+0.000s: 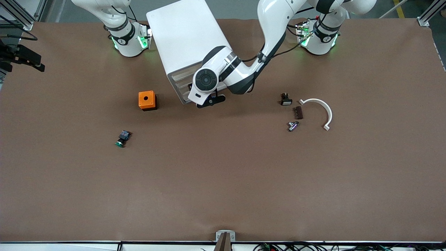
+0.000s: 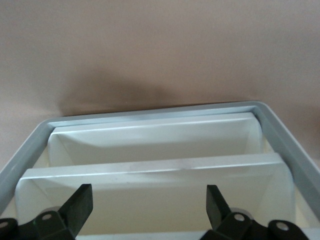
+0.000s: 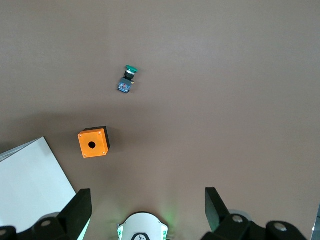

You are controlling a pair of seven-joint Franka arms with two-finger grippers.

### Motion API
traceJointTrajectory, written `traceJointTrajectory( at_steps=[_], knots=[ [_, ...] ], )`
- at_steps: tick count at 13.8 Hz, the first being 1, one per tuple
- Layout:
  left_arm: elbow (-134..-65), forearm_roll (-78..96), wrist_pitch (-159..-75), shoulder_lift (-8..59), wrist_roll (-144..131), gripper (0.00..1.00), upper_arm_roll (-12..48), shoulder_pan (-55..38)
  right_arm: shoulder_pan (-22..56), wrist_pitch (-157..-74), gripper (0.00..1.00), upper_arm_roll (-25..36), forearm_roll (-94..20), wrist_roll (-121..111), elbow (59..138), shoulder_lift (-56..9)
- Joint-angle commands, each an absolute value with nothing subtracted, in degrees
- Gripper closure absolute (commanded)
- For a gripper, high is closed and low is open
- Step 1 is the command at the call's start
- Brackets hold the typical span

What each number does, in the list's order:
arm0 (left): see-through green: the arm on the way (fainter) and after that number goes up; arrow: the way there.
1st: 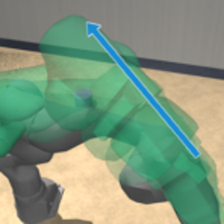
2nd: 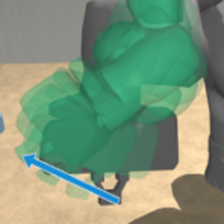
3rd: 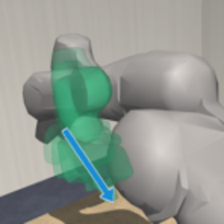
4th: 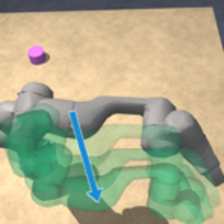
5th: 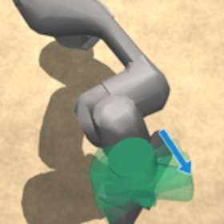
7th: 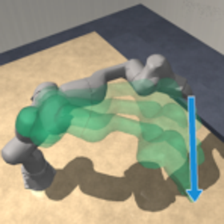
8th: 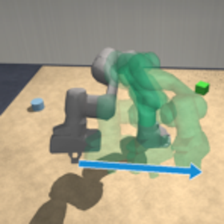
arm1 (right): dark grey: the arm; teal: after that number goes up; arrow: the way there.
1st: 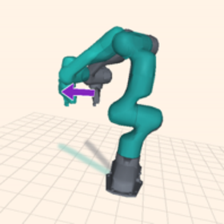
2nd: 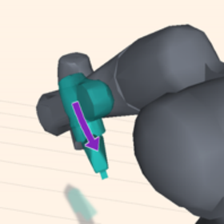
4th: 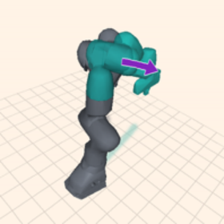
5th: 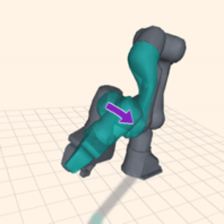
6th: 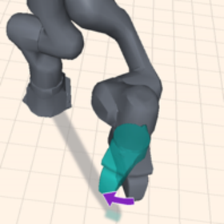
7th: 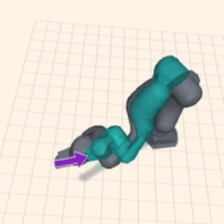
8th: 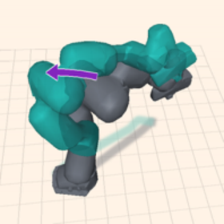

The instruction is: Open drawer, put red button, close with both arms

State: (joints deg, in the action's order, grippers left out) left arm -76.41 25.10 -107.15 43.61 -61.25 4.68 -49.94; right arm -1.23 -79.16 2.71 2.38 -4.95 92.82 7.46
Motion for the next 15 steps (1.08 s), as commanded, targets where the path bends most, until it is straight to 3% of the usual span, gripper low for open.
traceJointTrajectory(
  at_steps=[1,4,15],
  knots=[
    [-76.55,25.40,-106.88,42.45,-61.17,0.00,4.31,-48.26,-1.41,-81.47,0.00,2.46,1.49,-4.83,96.06,10.01],
    [-76.38,25.31,-106.88,40.70,-61.17,0.00,4.31,-45.89,-1.41,-84.98,0.00,2.46,1.49,-4.83,100.36,13.26],
    [-76.73,25.31,-105.04,32.52,-61.44,0.00,4.31,-32.62,-4.66,-84.73,0.00,2.55,-2.11,-3.69,100.55,13.62]
  ],
)
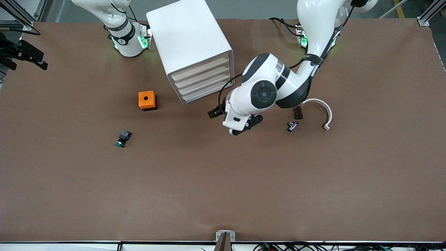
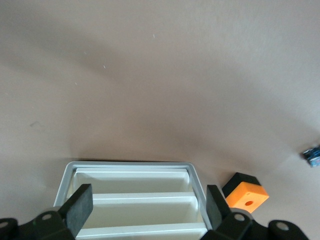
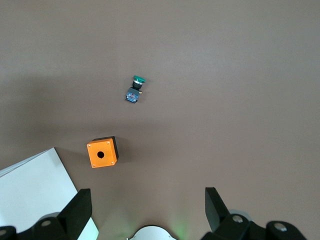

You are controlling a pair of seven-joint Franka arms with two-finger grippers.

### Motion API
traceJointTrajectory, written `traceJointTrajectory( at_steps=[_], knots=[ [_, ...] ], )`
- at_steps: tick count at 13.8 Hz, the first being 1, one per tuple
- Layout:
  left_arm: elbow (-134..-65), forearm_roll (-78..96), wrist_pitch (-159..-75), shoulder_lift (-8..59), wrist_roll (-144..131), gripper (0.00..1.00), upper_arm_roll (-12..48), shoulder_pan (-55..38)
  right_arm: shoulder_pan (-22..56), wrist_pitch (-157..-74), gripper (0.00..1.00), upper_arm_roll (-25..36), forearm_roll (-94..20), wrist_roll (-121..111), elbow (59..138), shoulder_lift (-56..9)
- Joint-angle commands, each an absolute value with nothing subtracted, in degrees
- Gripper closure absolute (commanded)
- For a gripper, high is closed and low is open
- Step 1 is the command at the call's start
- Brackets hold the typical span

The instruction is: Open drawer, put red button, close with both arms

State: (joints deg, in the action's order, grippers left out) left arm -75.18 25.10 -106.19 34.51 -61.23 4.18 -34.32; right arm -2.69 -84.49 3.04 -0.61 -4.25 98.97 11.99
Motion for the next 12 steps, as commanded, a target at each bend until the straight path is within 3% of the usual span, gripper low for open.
traceJointTrajectory(
  at_steps=[1,5,12],
  knots=[
    [-76.73,25.31,-103.46,32.17,-61.52,0.00,4.31,-31.56,-4.57,-84.81,0.00,2.46,-2.11,-3.69,100.55,13.88],
    [-76.64,24.88,-97.66,31.20,-61.44,0.00,4.39,-25.33,-5.01,-84.73,0.00,2.46,-2.11,-4.04,100.63,14.06],
    [-76.47,13.19,-97.47,30.94,-61.17,0.00,4.57,-17.85,-4.48,-85.17,0.00,2.29,-1.32,-4.74,100.64,14.33]
  ],
)
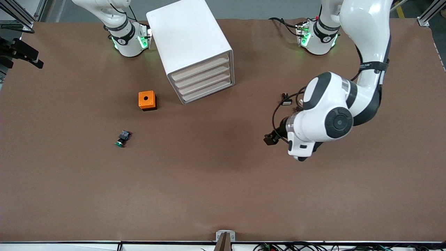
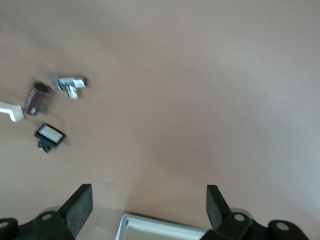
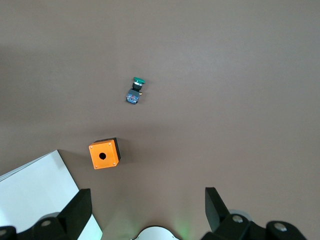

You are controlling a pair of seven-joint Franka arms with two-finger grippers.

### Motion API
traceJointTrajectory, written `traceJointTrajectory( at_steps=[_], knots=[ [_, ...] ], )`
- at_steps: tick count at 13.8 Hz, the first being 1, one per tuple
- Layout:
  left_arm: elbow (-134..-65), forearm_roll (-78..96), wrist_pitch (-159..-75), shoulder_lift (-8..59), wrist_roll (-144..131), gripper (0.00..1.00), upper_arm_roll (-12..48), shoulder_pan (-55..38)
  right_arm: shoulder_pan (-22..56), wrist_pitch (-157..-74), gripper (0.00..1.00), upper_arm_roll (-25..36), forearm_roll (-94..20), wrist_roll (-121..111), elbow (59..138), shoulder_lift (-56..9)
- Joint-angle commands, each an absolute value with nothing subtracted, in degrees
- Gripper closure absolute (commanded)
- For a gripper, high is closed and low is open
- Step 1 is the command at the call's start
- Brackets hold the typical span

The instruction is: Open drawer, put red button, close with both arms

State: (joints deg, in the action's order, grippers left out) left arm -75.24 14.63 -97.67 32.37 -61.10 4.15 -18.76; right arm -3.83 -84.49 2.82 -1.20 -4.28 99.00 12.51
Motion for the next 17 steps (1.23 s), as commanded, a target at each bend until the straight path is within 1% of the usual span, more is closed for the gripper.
traceJointTrajectory(
  at_steps=[1,5,9,14,15,17],
  knots=[
    [-76.46,12.92,-98.34,31.02,-60.82,0.00,4.48,-16.80,-4.48,-85.34,0.00,2.29,-1.14,-4.75,100.63,14.33],
    [-76.64,11.95,-98.00,30.59,-43.64,0.00,4.48,-12.67,-4.39,-86.22,0.00,2.20,-0.62,-5.36,100.63,14.41],
    [-76.99,6.78,-97.56,29.71,-34.13,0.00,4.39,-11.69,-4.57,-86.57,0.00,2.20,-0.53,-5.45,100.64,14.41],
    [-81.90,5.11,-96.33,26.11,-15.32,0.00,4.04,-8.53,-4.39,-86.48,0.00,2.11,-0.62,-5.45,100.72,14.50],
    [-83.05,2.66,-96.94,25.58,-14.77,0.00,4.13,-8.53,-4.39,-86.48,0.00,2.11,-0.53,-5.36,100.72,14.50],
    [-87.69,0.36,-100.70,23.04,-13.63,0.00,4.22,-8.44,-4.39,-86.48,0.00,2.11,-0.62,-5.27,100.72,14.50]
  ],
)
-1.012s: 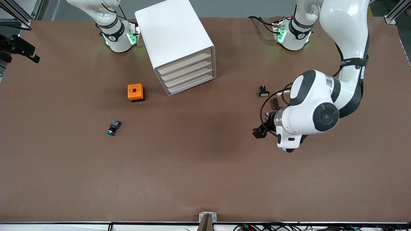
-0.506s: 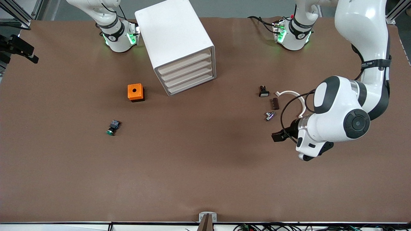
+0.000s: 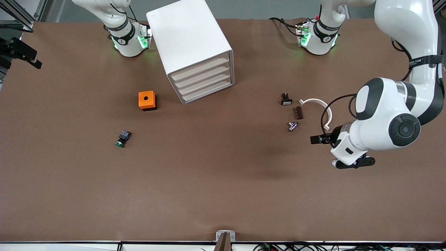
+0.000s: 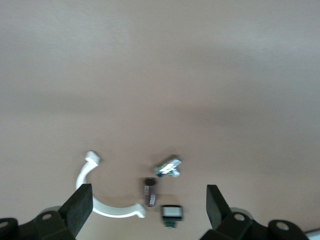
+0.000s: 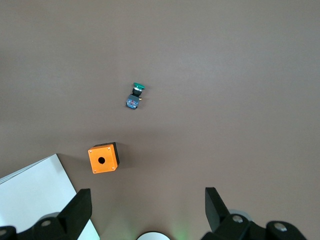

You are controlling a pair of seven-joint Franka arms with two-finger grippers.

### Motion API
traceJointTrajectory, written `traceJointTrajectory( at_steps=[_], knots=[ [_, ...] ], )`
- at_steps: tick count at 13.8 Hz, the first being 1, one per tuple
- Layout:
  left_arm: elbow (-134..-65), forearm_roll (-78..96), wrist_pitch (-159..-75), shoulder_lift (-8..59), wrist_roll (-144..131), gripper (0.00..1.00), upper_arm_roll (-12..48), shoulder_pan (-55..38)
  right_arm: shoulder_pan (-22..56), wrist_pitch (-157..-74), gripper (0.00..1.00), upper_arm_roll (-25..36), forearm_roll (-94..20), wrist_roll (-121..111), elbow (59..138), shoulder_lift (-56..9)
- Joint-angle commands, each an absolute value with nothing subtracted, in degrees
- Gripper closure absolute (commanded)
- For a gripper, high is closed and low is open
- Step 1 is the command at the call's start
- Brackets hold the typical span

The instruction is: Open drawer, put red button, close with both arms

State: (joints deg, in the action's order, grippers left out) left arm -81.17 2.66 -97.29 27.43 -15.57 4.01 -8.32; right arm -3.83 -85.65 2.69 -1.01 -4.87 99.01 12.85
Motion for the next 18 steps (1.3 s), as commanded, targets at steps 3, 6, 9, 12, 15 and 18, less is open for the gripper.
traceJointTrajectory(
  at_steps=[3,6,9,12,15,18],
  knots=[
    [-89.73,0.18,-102.39,21.89,-8.80,0.00,4.22,-6.51,-3.78,-86.48,0.00,1.93,-0.62,-4.83,100.72,14.50],
    [-89.83,0.18,-102.39,22.15,-3.88,0.00,4.22,-4.49,-3.52,-86.48,0.00,1.93,-0.62,-4.57,100.72,14.50],
    [-90.26,0.18,-102.39,22.06,-2.20,0.00,4.22,-3.61,-3.78,-86.31,0.00,1.41,-0.62,-4.48,100.72,14.59],
    [-90.26,-0.53,-101.78,21.01,-1.24,0.00,4.31,-2.55,-3.78,-86.13,0.00,1.32,-0.62,-3.61,100.72,14.59],
    [-95.34,-0.53,-101.34,14.88,1.48,0.00,4.31,-0.19,-3.78,-86.04,0.00,1.32,-0.62,-2.64,100.72,14.68],
    [-99.92,-0.44,-100.90,7.23,1.93,0.00,4.48,2.36,-3.78,-86.05,0.00,1.32,-0.62,-2.64,100.72,14.68]
  ],
)
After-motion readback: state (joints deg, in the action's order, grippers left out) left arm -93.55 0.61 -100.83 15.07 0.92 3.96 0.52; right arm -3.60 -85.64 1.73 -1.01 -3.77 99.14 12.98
